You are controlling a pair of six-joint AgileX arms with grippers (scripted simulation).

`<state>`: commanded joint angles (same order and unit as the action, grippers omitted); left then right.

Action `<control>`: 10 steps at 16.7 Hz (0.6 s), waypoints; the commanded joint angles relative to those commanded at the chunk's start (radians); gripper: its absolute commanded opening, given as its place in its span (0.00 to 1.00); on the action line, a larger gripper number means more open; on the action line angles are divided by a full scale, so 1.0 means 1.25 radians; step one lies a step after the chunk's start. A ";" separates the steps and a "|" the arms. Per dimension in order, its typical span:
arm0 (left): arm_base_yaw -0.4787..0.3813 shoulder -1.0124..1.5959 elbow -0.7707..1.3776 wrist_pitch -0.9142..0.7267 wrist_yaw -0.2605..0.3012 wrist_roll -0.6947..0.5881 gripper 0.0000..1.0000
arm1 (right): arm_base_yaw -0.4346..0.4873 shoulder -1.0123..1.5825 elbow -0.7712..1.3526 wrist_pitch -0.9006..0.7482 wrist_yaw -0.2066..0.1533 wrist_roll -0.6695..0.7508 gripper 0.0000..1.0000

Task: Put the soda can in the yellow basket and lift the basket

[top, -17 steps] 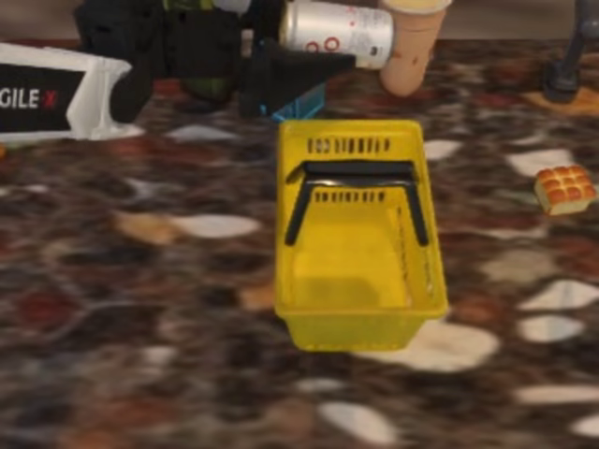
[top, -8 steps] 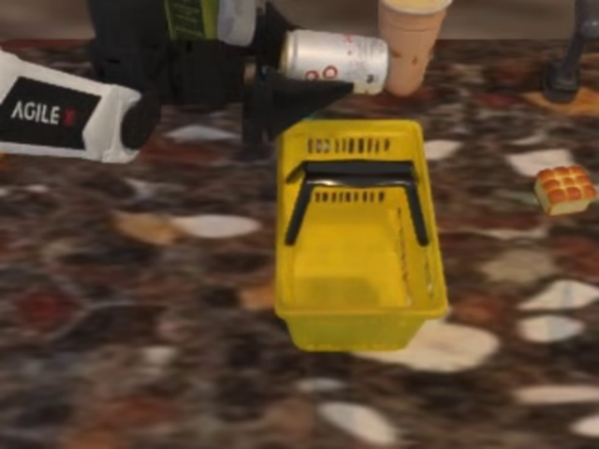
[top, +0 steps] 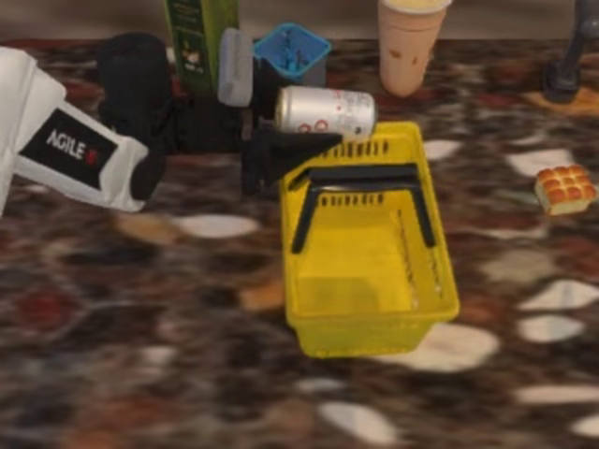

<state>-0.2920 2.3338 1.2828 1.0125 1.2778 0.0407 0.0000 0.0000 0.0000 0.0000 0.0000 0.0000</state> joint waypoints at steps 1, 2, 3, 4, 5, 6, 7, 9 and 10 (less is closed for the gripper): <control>0.000 0.000 0.000 0.000 0.000 0.000 0.00 | 0.000 0.000 0.000 0.000 0.000 0.000 1.00; 0.000 0.000 0.000 0.000 0.000 0.000 0.00 | 0.000 0.000 0.000 0.000 0.000 0.000 1.00; 0.000 0.000 0.000 0.000 0.000 0.000 0.08 | 0.000 0.000 0.000 0.000 0.000 0.000 1.00; 0.000 0.000 0.000 0.000 0.000 0.000 0.15 | 0.000 0.000 0.000 0.000 0.000 0.000 1.00; 0.000 0.000 0.000 0.000 0.000 0.000 0.23 | 0.000 0.000 0.000 0.000 0.000 0.000 1.00; 0.000 0.000 0.000 0.000 0.000 0.000 0.30 | 0.000 0.000 0.000 0.000 0.000 0.000 1.00; 0.000 0.000 0.000 0.000 0.000 0.000 0.38 | 0.000 0.000 0.000 0.000 0.000 0.000 1.00; 0.000 0.000 0.000 0.000 0.000 0.000 0.53 | 0.000 0.000 0.000 0.000 0.000 0.000 1.00; 0.000 0.000 0.000 0.000 0.000 0.000 0.60 | 0.000 0.000 0.000 0.000 0.000 0.000 1.00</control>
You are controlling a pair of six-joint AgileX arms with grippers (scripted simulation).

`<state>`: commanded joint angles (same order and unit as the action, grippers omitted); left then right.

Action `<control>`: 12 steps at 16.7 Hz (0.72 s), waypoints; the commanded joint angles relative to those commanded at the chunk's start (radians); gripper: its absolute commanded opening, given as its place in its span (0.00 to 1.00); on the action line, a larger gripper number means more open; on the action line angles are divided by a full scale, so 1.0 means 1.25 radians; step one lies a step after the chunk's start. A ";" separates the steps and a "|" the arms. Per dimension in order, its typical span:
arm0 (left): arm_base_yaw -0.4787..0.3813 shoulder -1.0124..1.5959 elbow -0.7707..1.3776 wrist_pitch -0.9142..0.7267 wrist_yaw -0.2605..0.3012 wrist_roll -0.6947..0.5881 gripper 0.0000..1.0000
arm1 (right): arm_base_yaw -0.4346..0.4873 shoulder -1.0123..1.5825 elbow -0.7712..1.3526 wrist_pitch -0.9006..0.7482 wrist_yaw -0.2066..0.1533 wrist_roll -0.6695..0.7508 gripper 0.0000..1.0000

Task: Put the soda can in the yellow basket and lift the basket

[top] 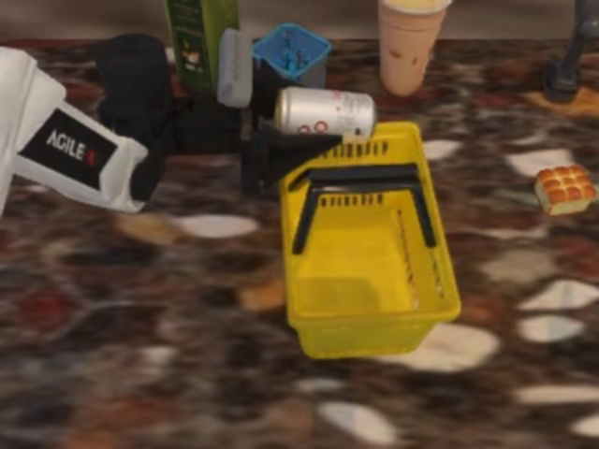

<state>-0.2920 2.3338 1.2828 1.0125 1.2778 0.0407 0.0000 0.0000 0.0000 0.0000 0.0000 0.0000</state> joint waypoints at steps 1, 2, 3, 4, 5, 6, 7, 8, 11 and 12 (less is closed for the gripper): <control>0.000 0.000 0.000 0.000 0.000 0.000 0.68 | 0.000 0.000 0.000 0.000 0.000 0.000 1.00; 0.000 0.000 0.000 0.000 0.000 0.000 0.75 | 0.000 0.000 0.000 0.000 0.000 0.000 1.00; 0.000 0.000 0.000 0.000 0.000 0.000 0.83 | 0.000 0.000 0.000 0.000 0.000 0.000 1.00; 0.000 0.000 0.000 0.000 0.000 0.000 0.90 | 0.000 0.000 0.000 0.000 0.000 0.000 1.00; 0.000 0.000 0.000 0.000 0.000 0.000 0.98 | 0.000 0.000 0.000 0.000 0.000 0.000 1.00; 0.000 0.000 0.000 0.000 0.000 0.000 1.00 | 0.000 0.000 0.000 0.000 0.000 0.000 1.00; 0.000 0.000 0.000 0.000 0.000 0.000 1.00 | 0.000 0.000 0.000 0.000 0.000 0.000 1.00; 0.000 0.000 0.000 0.000 0.000 0.000 1.00 | 0.000 0.000 0.000 0.000 0.000 0.000 1.00; 0.000 0.000 0.000 0.000 0.000 0.000 1.00 | 0.000 0.000 0.000 0.000 0.000 0.000 1.00; 0.000 0.000 0.000 0.000 0.000 0.000 1.00 | 0.000 0.000 0.000 0.000 0.000 0.000 1.00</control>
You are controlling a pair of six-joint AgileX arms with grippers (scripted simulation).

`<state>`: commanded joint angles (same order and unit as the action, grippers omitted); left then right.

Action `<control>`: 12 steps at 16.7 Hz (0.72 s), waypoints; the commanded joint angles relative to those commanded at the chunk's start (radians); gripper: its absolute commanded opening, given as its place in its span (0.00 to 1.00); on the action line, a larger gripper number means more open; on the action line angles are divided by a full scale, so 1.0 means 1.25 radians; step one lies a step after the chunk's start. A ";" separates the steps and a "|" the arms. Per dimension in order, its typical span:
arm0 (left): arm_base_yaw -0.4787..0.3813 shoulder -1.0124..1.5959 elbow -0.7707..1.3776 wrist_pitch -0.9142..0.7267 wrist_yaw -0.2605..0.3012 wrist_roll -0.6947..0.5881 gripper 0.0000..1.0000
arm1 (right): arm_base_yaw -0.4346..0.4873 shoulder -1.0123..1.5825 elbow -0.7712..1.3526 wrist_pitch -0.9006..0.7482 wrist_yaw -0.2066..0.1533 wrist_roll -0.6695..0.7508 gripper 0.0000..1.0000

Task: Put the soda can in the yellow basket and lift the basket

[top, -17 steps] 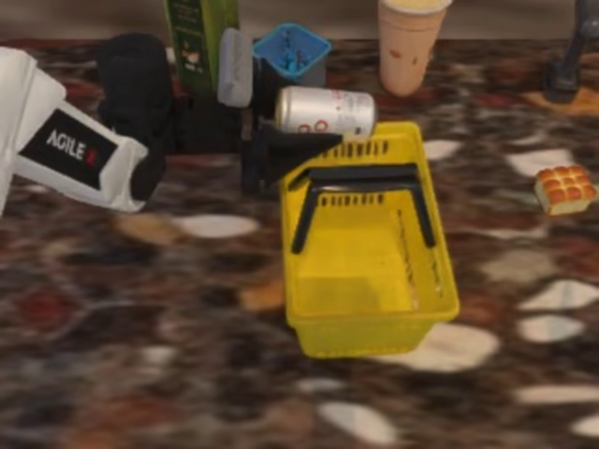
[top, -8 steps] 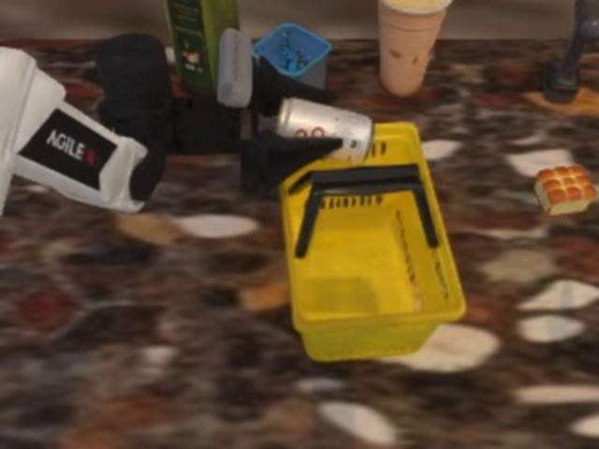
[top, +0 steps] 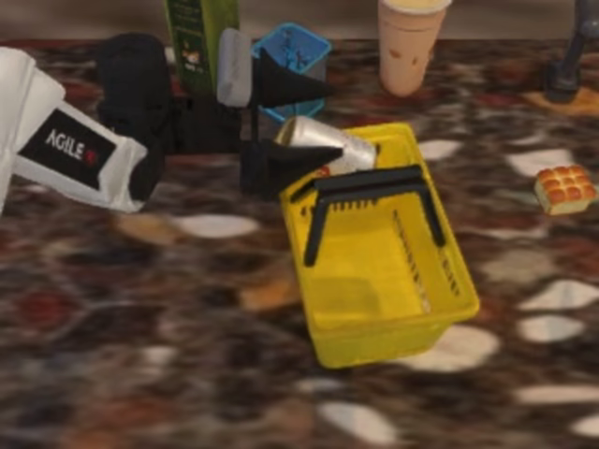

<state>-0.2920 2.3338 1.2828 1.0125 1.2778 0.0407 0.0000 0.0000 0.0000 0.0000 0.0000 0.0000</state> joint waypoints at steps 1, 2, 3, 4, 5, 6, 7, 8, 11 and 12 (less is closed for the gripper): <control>0.000 0.000 0.000 0.000 0.000 0.000 1.00 | 0.000 0.000 0.000 0.000 0.000 0.000 1.00; -0.003 -0.003 0.001 -0.002 -0.002 0.001 1.00 | 0.000 0.000 0.000 0.000 0.000 0.000 1.00; -0.003 -0.003 0.001 -0.002 -0.002 0.001 1.00 | 0.000 0.000 0.000 0.000 0.000 0.000 1.00; -0.001 -0.010 -0.002 -0.005 -0.006 -0.001 1.00 | 0.004 0.008 0.008 -0.007 -0.001 -0.005 1.00; 0.001 -0.025 -0.009 -0.012 -0.016 -0.005 1.00 | 0.011 0.023 0.023 -0.020 -0.003 -0.015 1.00; 0.005 -0.049 -0.018 -0.023 -0.030 -0.010 1.00 | 0.022 0.047 0.047 -0.041 -0.005 -0.030 1.00; 0.011 -0.080 -0.032 -0.037 -0.050 -0.016 1.00 | 0.035 0.078 0.077 -0.067 -0.006 -0.048 1.00; 0.018 -0.118 -0.049 -0.054 -0.074 -0.024 1.00 | 0.051 0.118 0.117 -0.100 -0.008 -0.071 1.00; 0.048 -0.274 -0.121 -0.124 -0.170 -0.051 1.00 | 0.108 0.283 0.283 -0.225 -0.011 -0.159 1.00; 0.060 -0.338 -0.152 -0.154 -0.209 -0.060 1.00 | 0.127 0.349 0.348 -0.271 -0.011 -0.191 1.00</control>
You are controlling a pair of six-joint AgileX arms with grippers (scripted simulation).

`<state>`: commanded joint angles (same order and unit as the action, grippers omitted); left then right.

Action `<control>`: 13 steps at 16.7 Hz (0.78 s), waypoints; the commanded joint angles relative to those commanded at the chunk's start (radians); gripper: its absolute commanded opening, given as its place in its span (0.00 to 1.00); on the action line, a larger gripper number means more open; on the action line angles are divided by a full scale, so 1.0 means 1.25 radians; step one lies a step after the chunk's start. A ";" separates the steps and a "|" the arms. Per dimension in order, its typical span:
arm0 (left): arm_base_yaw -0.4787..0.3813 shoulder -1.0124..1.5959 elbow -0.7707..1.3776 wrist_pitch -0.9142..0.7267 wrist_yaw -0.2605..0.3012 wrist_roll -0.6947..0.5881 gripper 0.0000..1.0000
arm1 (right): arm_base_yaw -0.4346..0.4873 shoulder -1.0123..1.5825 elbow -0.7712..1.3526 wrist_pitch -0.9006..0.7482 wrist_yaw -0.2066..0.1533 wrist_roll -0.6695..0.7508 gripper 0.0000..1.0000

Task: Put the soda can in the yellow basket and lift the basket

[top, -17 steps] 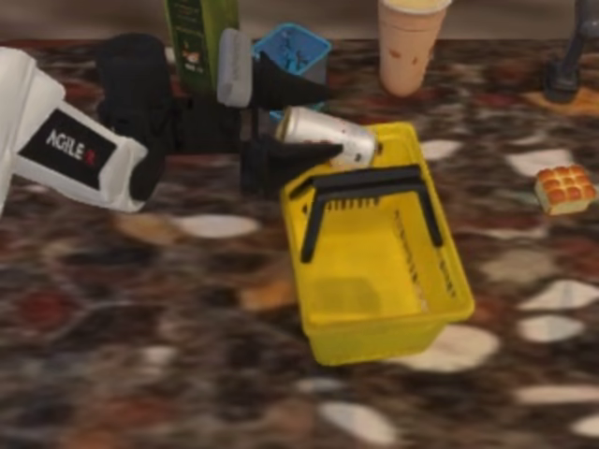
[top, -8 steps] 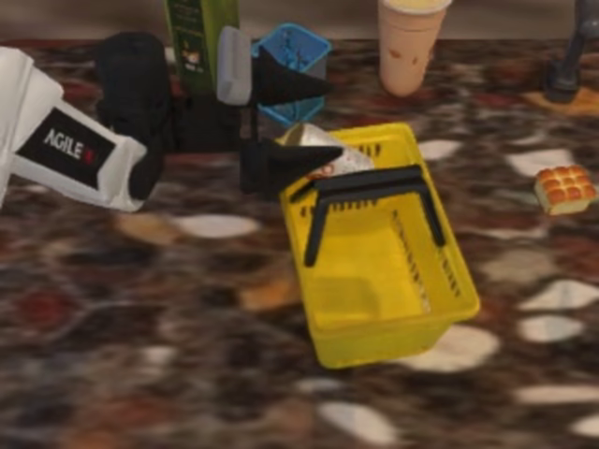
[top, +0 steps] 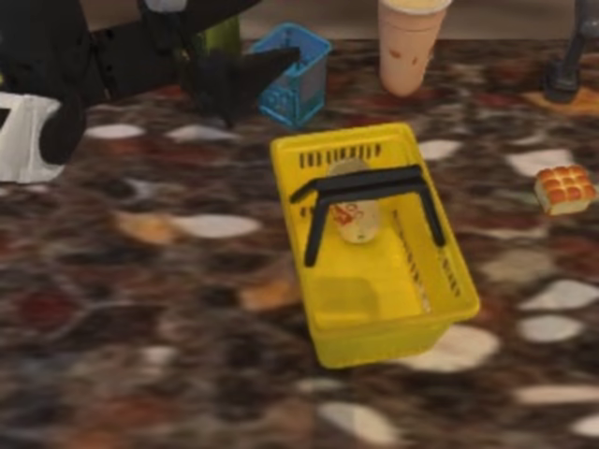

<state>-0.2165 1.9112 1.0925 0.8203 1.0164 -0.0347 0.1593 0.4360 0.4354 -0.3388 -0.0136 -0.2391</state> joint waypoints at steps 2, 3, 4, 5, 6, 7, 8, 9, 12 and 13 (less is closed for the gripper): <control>0.026 -0.146 -0.073 -0.067 -0.084 -0.018 1.00 | 0.043 0.152 0.151 -0.104 0.001 -0.073 1.00; 0.039 -0.226 -0.114 -0.103 -0.128 -0.026 1.00 | 0.067 0.238 0.235 -0.162 0.003 -0.112 1.00; 0.053 -0.310 -0.158 -0.141 -0.173 -0.032 1.00 | 0.089 0.321 0.316 -0.217 0.004 -0.151 1.00; 0.065 -0.398 -0.205 -0.181 -0.219 -0.038 1.00 | 0.113 0.412 0.406 -0.277 0.005 -0.192 1.00; 0.078 -0.488 -0.254 -0.221 -0.265 -0.042 1.00 | 0.137 0.505 0.497 -0.337 0.007 -0.233 1.00; 0.090 -0.580 -0.305 -0.263 -0.312 -0.045 1.00 | 0.159 0.591 0.582 -0.393 0.008 -0.272 1.00; 0.101 -0.673 -0.357 -0.304 -0.358 -0.047 1.00 | 0.183 0.683 0.674 -0.452 0.010 -0.313 1.00; 0.113 -0.766 -0.411 -0.346 -0.405 -0.047 1.00 | 0.205 0.768 0.758 -0.507 0.011 -0.351 1.00; 0.143 -1.034 -0.570 -0.464 -0.541 -0.037 1.00 | 0.270 1.019 1.006 -0.667 0.015 -0.462 1.00; 0.151 -1.117 -0.619 -0.499 -0.584 -0.031 1.00 | 0.291 1.096 1.082 -0.716 0.015 -0.497 1.00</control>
<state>-0.0276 0.5154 0.3182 0.1960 0.2865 -0.0731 0.5228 1.8059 1.7875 -1.2339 0.0054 -0.8599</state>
